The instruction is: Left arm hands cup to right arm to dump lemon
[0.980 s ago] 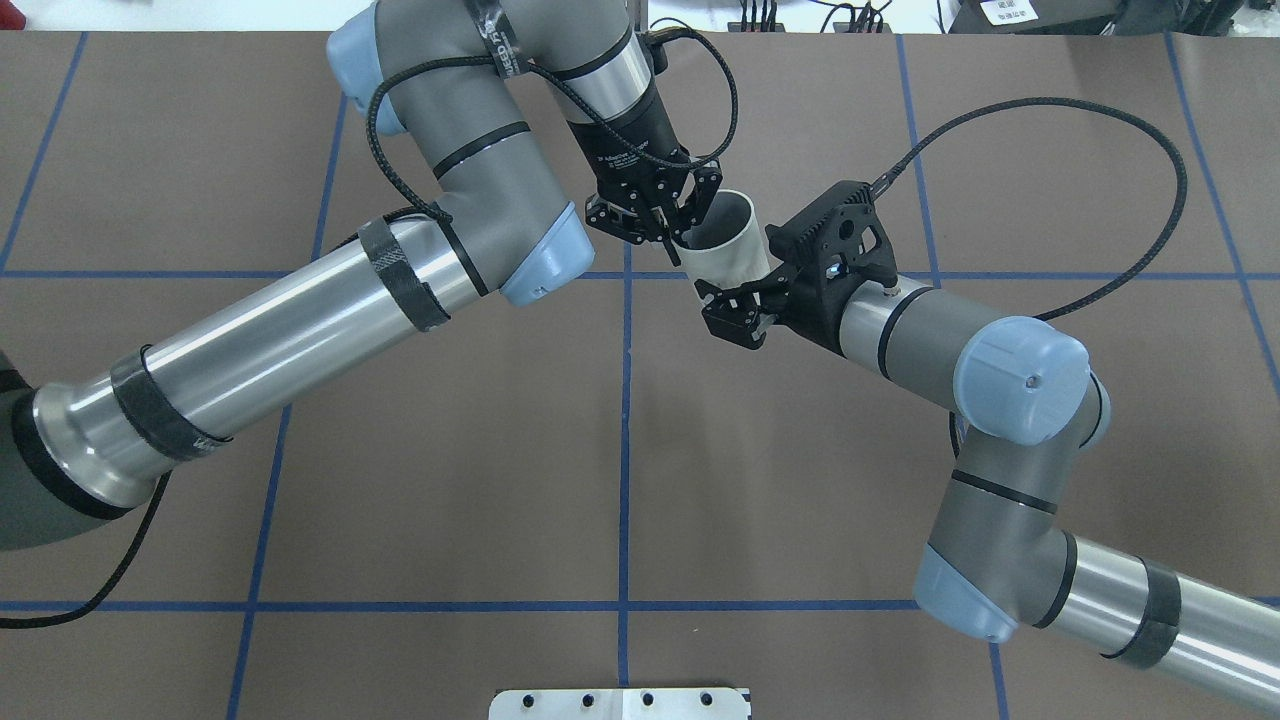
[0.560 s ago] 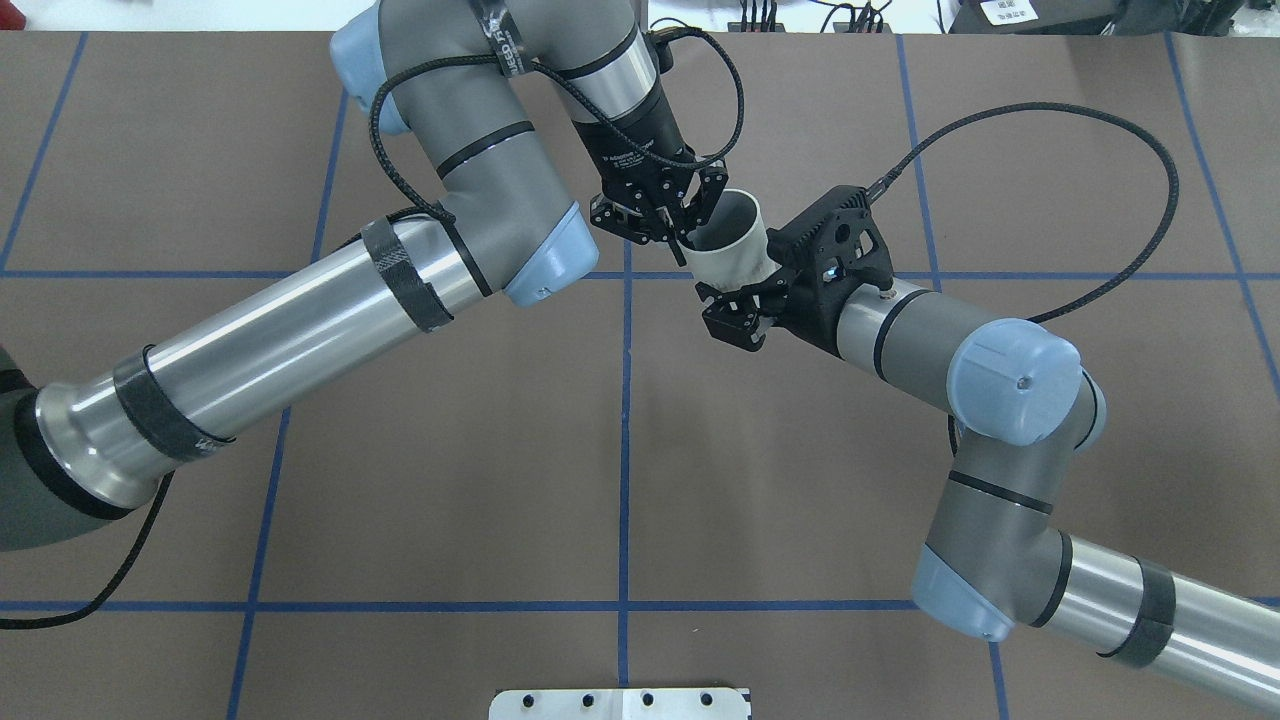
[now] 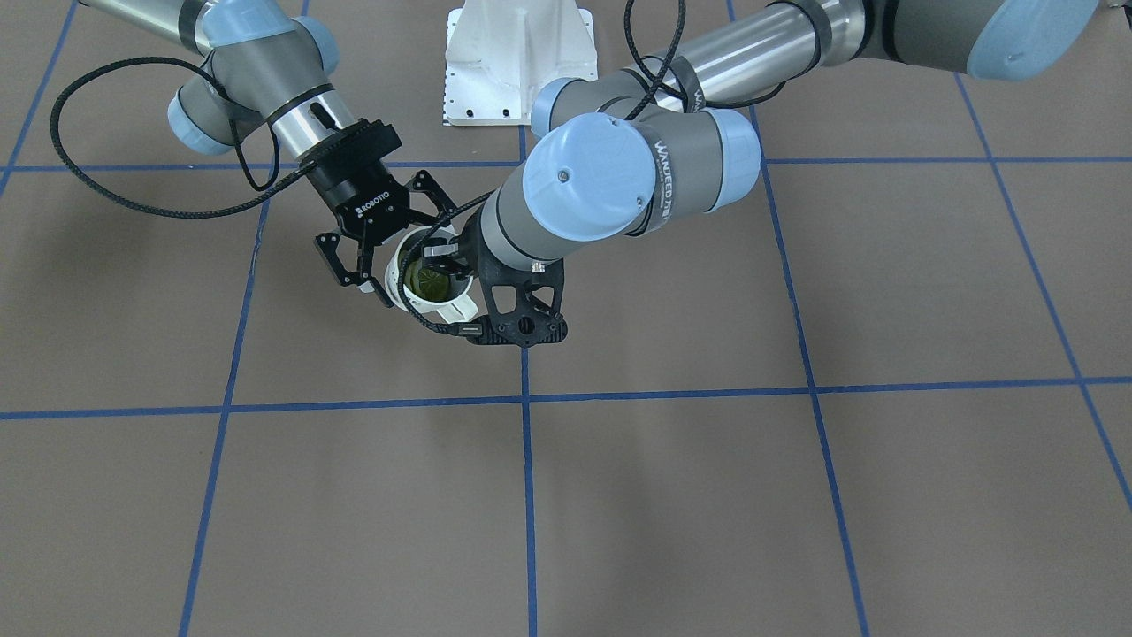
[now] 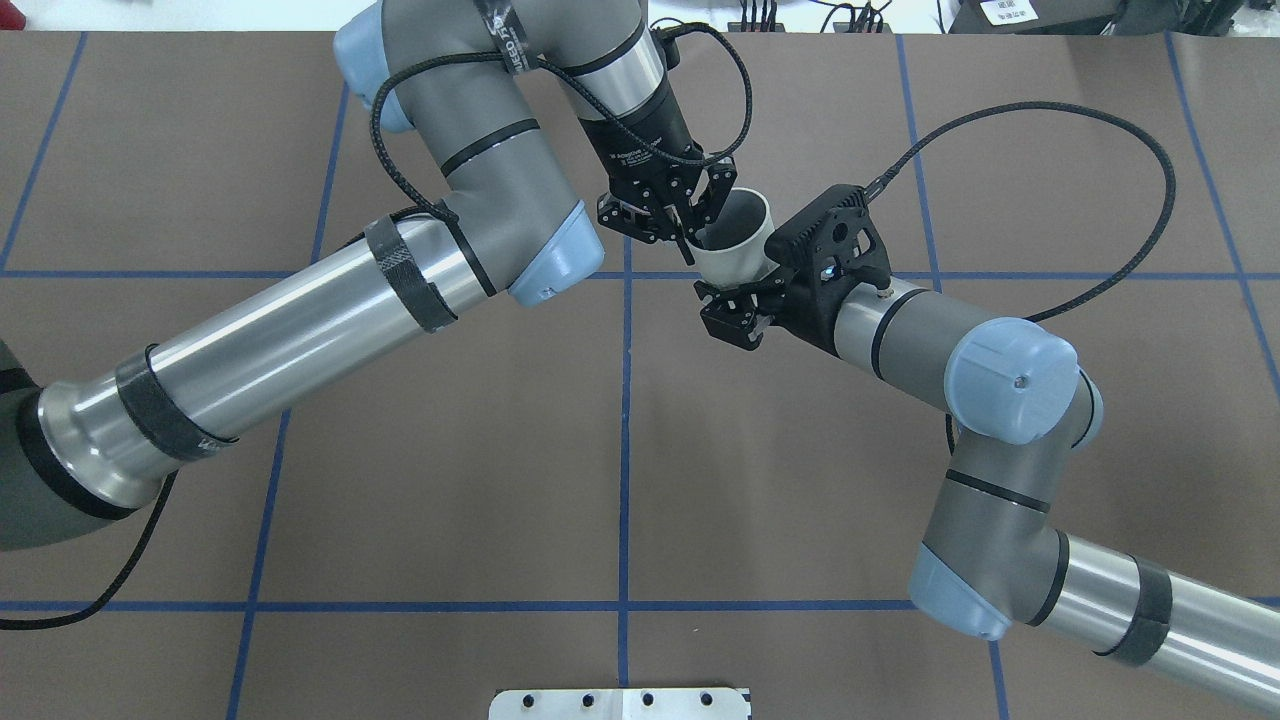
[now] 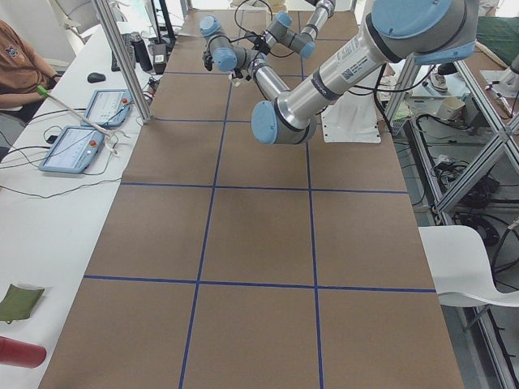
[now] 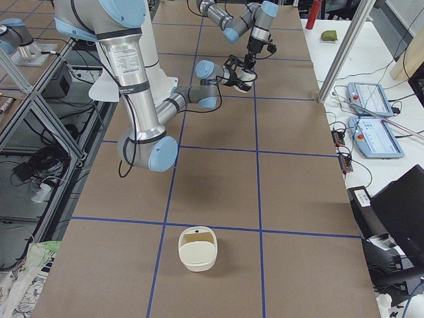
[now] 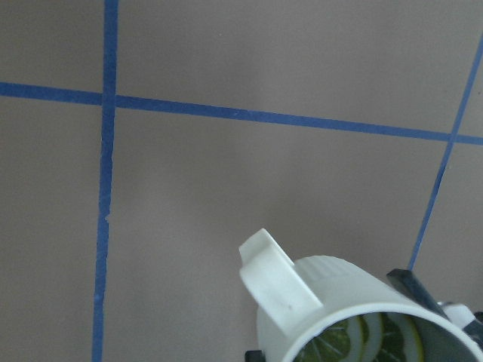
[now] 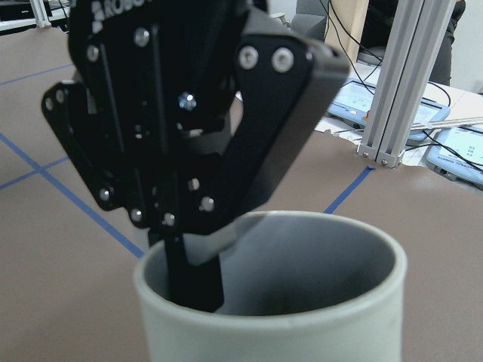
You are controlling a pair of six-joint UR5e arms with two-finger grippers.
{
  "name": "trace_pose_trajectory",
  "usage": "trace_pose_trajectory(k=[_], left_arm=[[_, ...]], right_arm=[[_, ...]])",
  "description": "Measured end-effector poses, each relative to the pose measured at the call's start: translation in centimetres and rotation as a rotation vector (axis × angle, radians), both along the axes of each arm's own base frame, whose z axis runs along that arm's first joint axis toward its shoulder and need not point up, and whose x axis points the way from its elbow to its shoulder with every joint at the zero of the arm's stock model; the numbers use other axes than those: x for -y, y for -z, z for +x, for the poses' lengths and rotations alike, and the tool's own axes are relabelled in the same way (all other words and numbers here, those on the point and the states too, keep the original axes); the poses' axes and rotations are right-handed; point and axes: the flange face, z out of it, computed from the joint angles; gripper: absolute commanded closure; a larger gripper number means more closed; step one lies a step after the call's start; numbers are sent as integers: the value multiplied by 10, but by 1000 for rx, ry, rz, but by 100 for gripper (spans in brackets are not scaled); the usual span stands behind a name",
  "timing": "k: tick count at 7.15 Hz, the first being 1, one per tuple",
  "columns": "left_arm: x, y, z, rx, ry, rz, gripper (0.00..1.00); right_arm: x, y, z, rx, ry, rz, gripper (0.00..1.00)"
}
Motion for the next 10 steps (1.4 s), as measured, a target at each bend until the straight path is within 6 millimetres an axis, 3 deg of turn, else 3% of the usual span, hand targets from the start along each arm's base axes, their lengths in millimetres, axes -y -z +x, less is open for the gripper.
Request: trace_pose_trajectory(k=[1,2,3,4,8,10], left_arm=[[-1,0,1,-2,0,-3,100],[-2,0,2,-3,-1,-3,73],[-2,0,2,-7,-2,2,1],[-3,-1,2,-20,-4,19,0],[5,-2,-10,-61,14,57,0],[27,-3,-34,-57,52,52,0]], right_arm=[[0,0,0,1,0,0,1],[0,0,-1,0,0,0,25],[1,-1,-1,2,0,-3,61],[1,-1,-1,5,-1,-8,78],[2,-3,0,14,-5,-29,78],[5,-5,4,14,-14,-32,79]])
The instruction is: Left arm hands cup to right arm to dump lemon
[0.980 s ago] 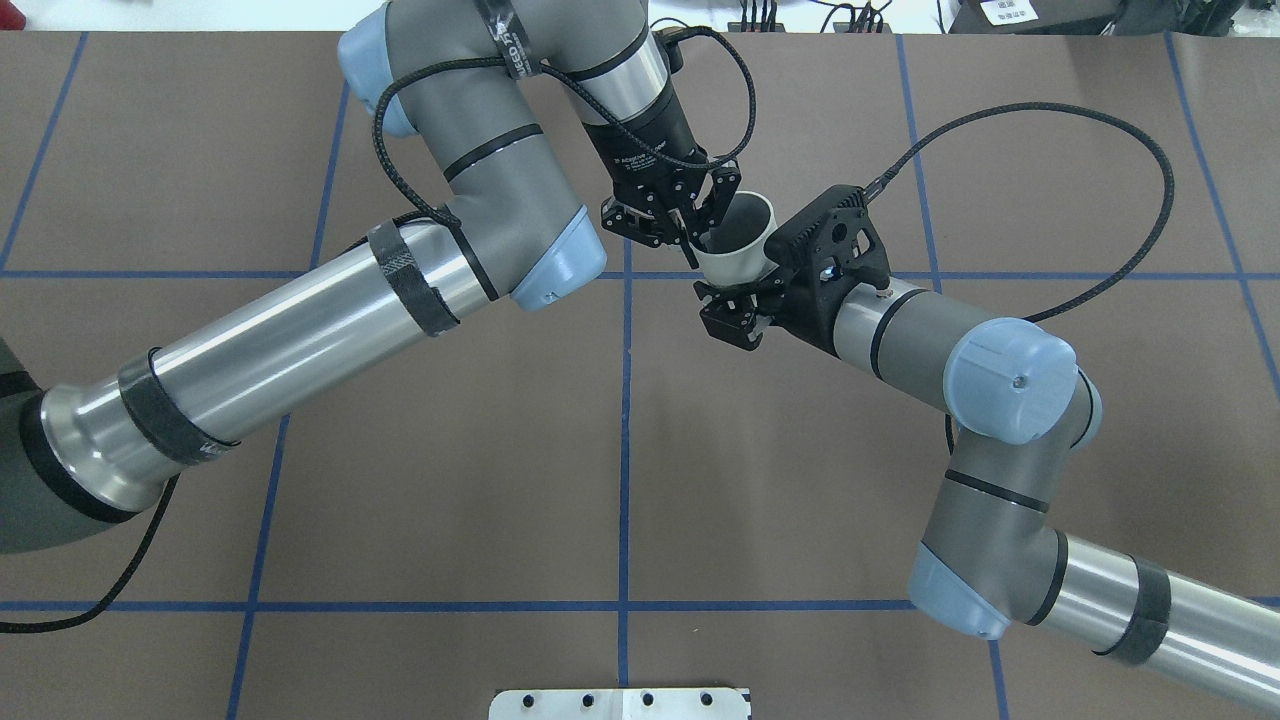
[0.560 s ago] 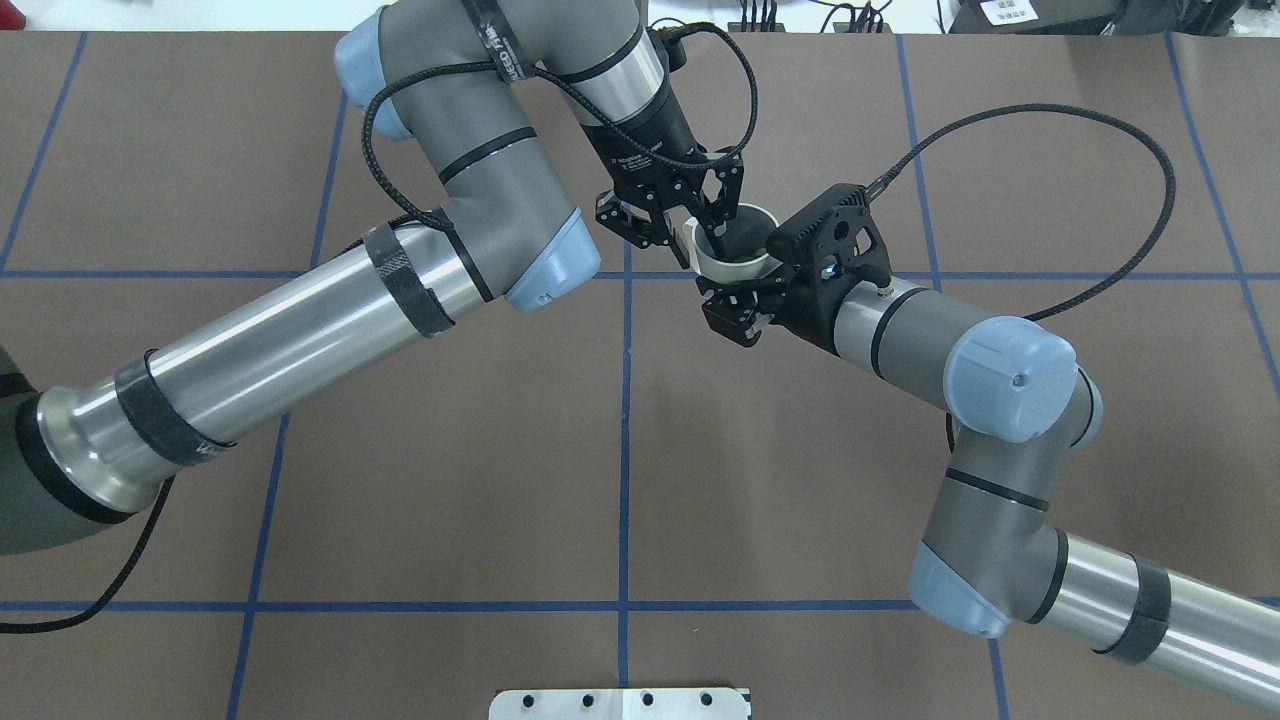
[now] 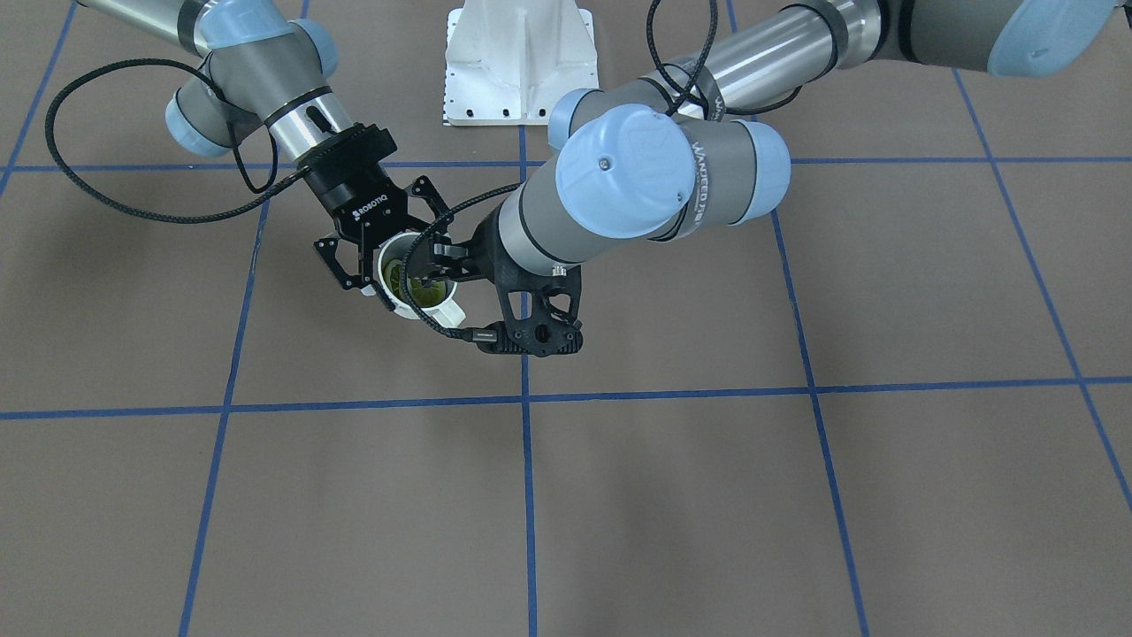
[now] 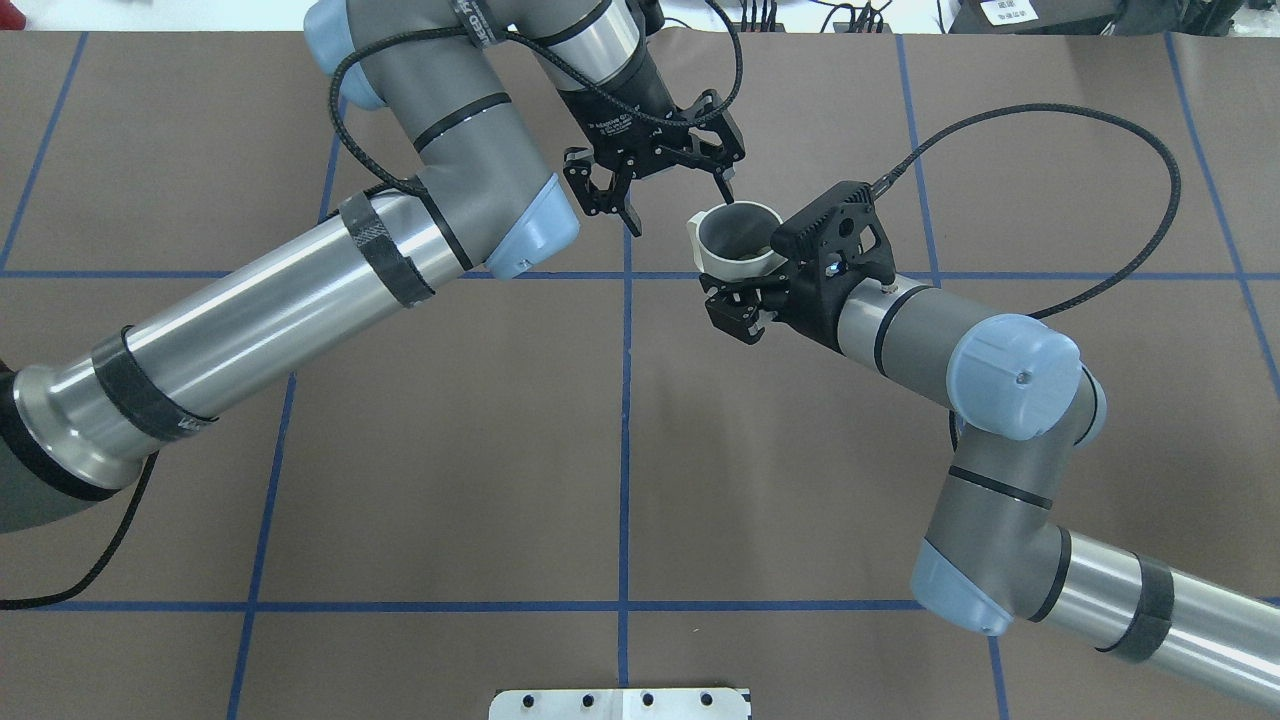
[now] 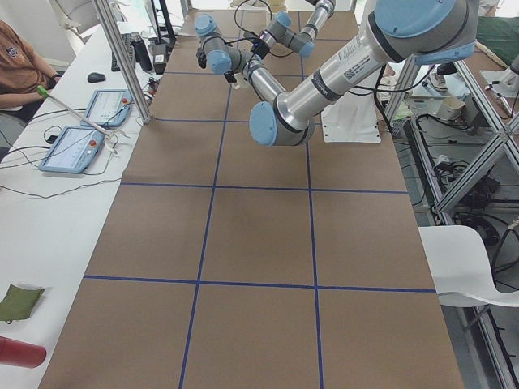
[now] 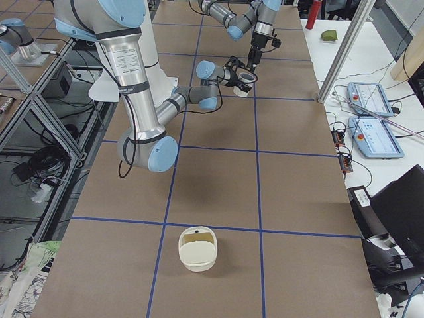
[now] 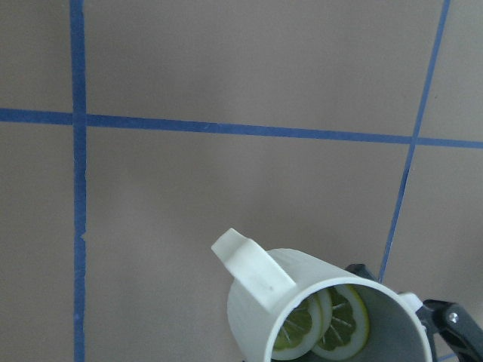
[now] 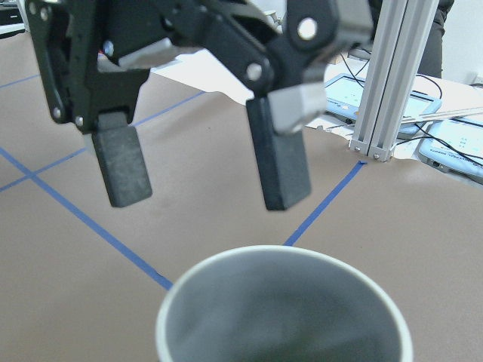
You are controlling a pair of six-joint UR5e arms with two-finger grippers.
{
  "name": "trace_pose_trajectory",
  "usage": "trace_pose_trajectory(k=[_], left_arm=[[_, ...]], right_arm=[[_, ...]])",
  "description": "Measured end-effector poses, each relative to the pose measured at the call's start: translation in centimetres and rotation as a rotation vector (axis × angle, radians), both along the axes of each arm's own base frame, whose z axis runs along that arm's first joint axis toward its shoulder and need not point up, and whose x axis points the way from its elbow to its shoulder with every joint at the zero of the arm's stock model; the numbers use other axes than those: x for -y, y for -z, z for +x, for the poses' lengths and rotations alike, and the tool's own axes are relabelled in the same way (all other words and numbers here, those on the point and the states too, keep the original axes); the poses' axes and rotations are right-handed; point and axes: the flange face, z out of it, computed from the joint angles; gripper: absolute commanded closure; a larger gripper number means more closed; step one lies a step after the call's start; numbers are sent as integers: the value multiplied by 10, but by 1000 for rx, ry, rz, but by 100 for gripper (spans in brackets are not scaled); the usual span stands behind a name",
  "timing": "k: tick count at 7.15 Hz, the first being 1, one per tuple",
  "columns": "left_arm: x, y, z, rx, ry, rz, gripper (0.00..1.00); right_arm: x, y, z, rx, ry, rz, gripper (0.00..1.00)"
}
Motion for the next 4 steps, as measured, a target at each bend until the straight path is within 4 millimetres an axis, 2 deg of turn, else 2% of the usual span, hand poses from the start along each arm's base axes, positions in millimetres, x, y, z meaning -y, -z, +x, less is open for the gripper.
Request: trace_pose_trajectory(k=[1,2,3,4], left_arm=[[14,-4,-16,3,24,-3,0],[26,-12,-30,10,48,-7,0],[34,-19,-38,17,65,-10,0],[39,-28,-43,26,76,-18,0]], right_arm=[[6,-4,8,-2,-18,-9,79],[20,-14,27,-7,-56,-24,80],[33,-28,56,-20,-102,-40,82],[41,-49,98,-36,-150,-63,82]])
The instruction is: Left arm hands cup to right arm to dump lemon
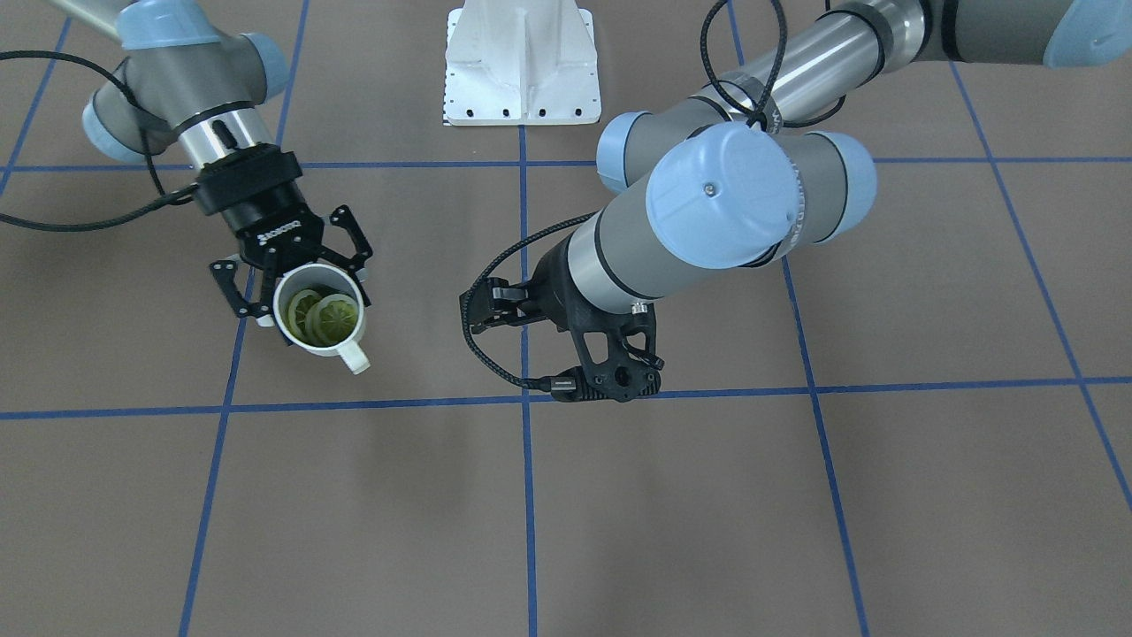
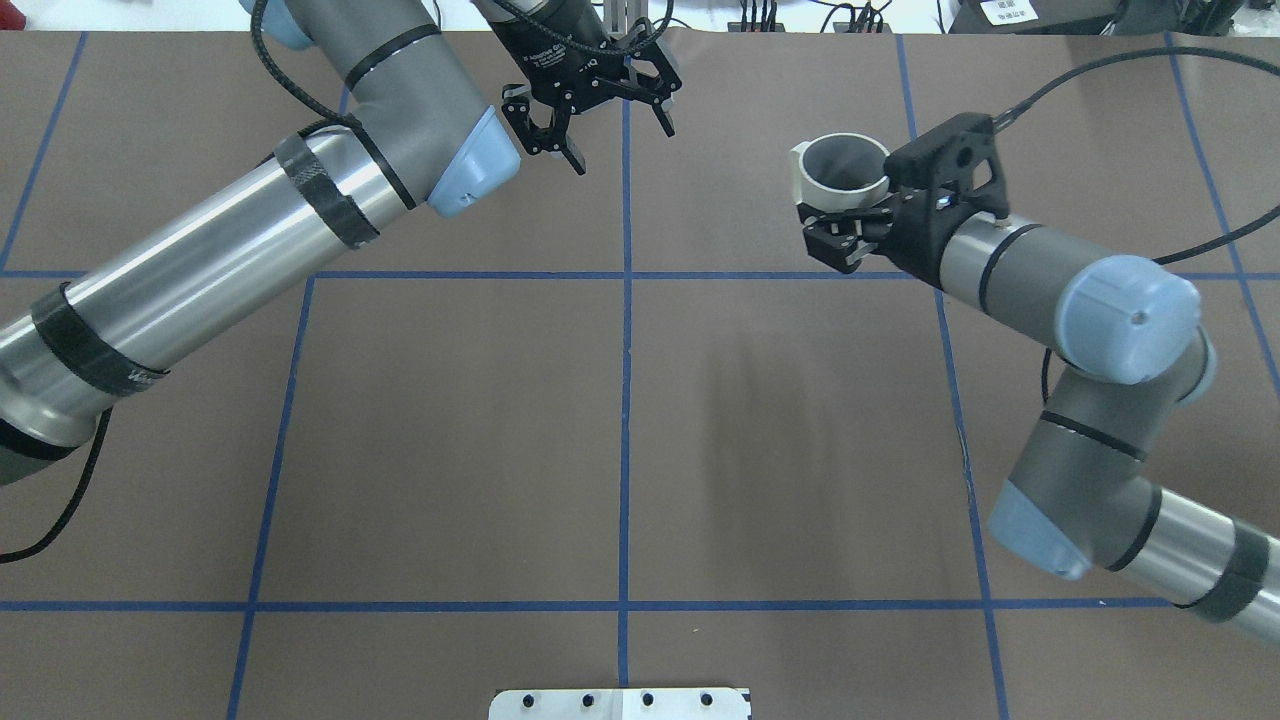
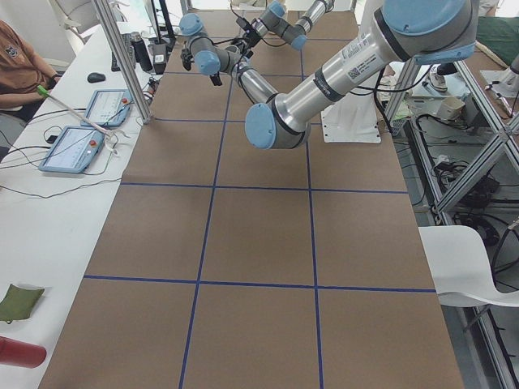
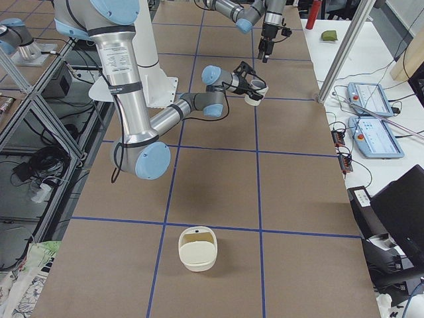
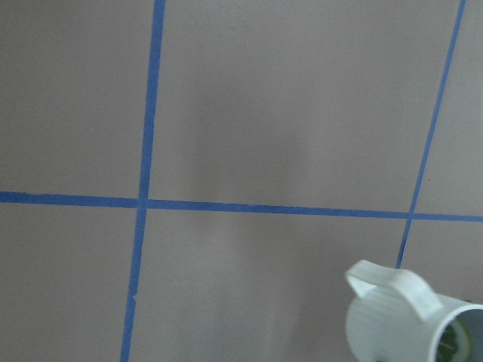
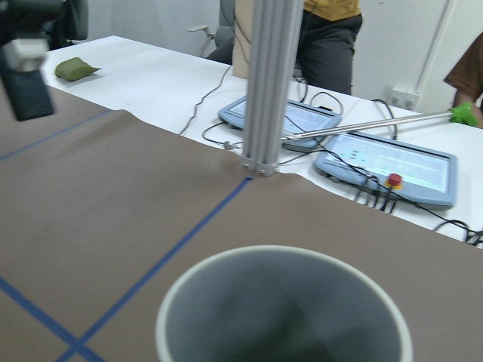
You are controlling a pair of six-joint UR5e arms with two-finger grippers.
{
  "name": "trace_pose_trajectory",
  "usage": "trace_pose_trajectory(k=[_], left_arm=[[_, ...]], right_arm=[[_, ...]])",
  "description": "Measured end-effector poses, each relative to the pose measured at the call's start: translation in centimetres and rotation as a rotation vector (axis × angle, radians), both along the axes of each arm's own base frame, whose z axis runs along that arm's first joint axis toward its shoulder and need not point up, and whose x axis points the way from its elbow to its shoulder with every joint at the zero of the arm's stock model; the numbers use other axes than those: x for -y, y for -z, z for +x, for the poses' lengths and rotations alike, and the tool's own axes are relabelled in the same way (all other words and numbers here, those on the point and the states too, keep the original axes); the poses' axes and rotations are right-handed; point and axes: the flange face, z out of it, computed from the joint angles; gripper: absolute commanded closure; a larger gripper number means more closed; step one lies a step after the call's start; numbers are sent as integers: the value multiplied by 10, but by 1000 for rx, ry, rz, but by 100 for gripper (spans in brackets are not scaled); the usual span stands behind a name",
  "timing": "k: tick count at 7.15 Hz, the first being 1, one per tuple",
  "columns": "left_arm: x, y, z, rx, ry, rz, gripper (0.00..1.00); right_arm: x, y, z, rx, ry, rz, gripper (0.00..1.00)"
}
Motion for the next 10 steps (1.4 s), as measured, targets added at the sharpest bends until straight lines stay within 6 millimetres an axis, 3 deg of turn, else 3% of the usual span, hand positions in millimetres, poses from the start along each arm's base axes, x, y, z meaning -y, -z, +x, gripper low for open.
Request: trace_pose_trajectory(k=[1,6,8,10], left_arm=[[3,-8,-3,7,8,-7,0],[8,-16,-10,13,20,-12,0],[8,-17,-9,16,24,-9,0],[8,-16,-8,20,30,-5,0]], right_arm=[[-5,-23,42,18,-42,-54,82],[-81,-155,237,180,-126,-215,82],[-108,-207,296,232,-103,-248,83],[-140,-262,332,377,-77,-323,84]])
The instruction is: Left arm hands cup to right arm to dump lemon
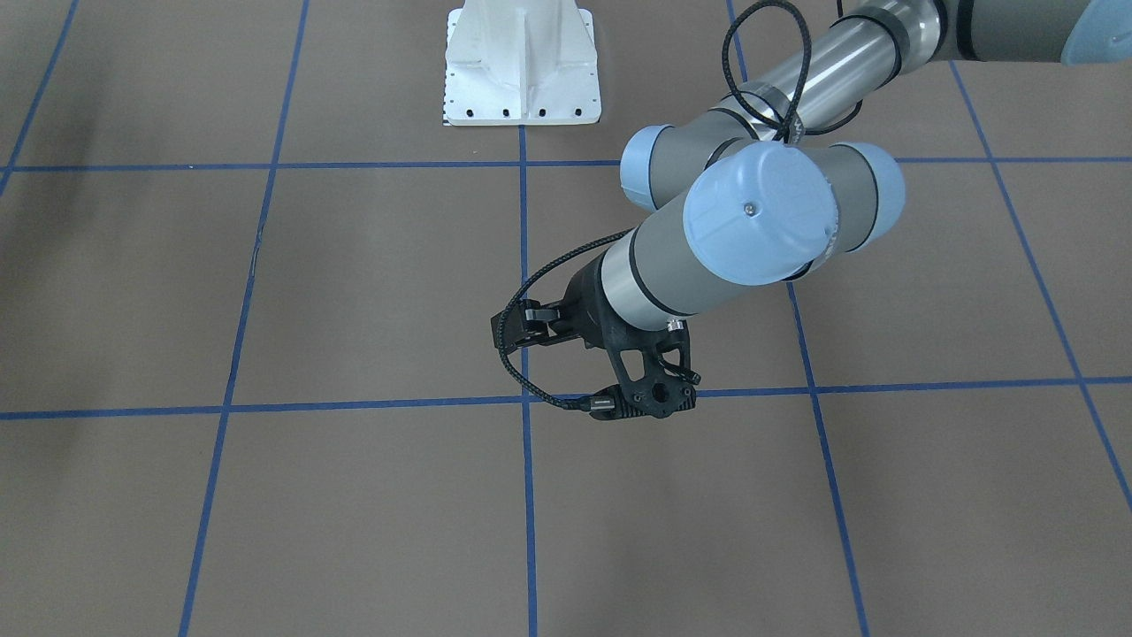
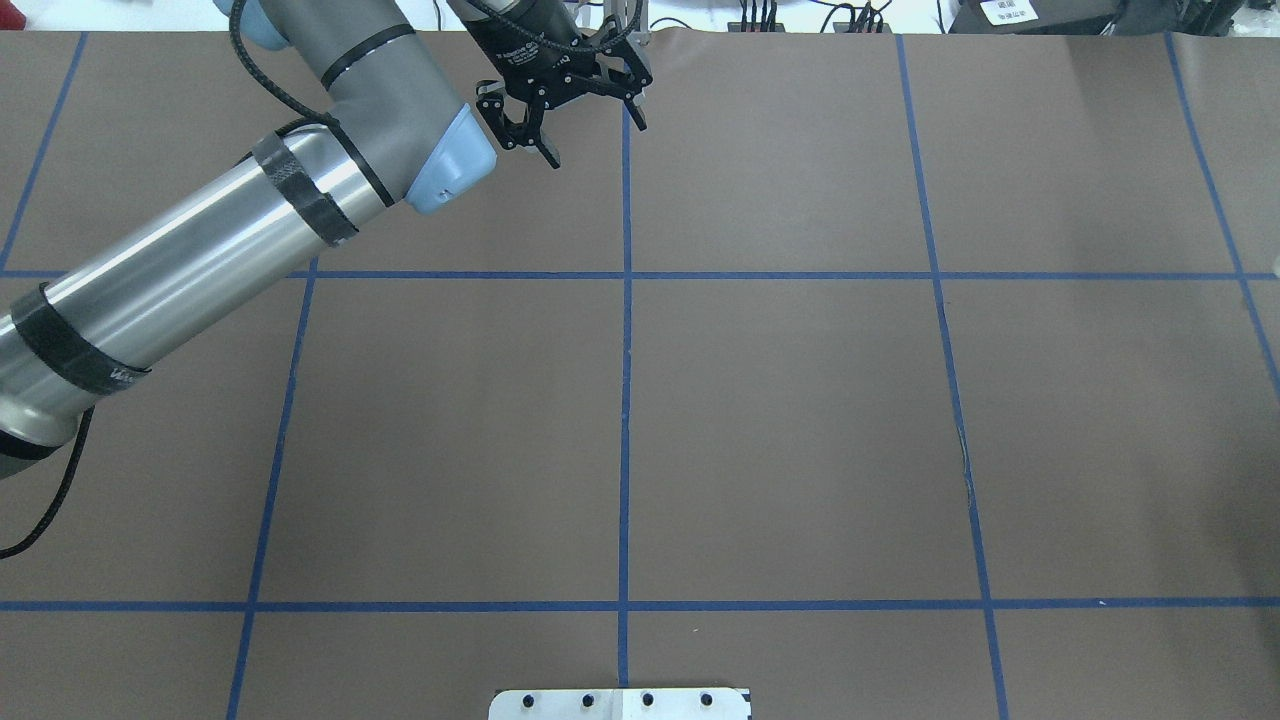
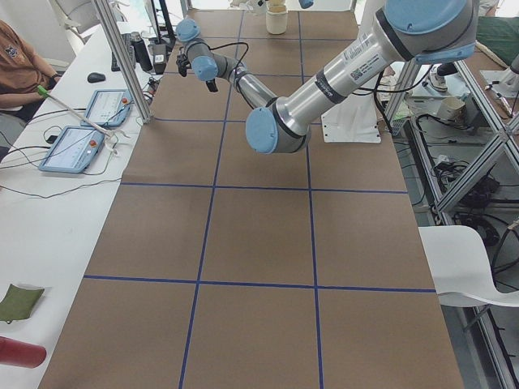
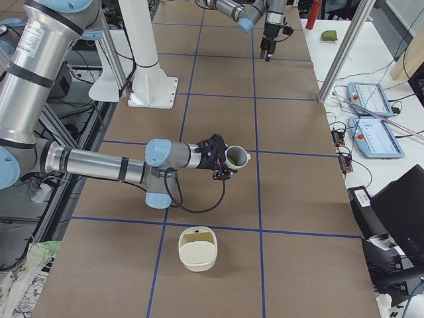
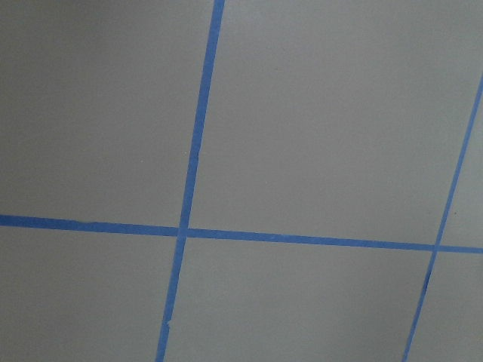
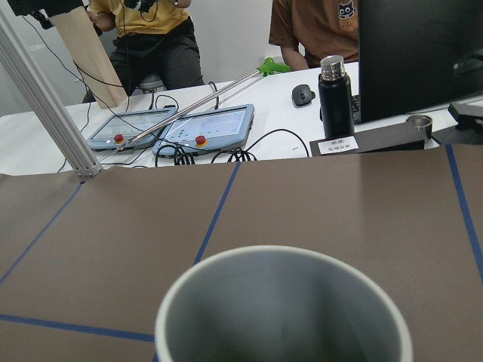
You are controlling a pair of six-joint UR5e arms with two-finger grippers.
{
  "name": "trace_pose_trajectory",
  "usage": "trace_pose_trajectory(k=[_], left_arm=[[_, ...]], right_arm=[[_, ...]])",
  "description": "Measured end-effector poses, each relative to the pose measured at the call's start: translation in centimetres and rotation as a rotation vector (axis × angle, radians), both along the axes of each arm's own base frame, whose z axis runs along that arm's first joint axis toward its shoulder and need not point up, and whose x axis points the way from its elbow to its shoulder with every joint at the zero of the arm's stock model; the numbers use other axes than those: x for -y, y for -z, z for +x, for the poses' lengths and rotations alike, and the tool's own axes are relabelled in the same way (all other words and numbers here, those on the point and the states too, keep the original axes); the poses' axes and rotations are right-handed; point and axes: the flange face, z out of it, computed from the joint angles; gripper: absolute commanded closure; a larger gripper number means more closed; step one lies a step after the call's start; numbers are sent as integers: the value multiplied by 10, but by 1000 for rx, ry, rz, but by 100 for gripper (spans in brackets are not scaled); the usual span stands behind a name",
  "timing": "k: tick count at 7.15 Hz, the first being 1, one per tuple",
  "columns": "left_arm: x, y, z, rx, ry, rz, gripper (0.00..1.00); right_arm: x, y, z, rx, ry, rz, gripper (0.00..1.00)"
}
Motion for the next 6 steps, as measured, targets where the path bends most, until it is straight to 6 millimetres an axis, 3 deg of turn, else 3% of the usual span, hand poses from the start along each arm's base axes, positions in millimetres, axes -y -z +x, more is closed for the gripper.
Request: trace_pose_trajectory(k=[3,6], left_arm=[[0,1,0,1,5,6,0],[-2,5,2,0,8,12,0]], right_arm=[[-64,-85,32,186,16,-61,83],[-109,-132,48,270,-6,-105,84]])
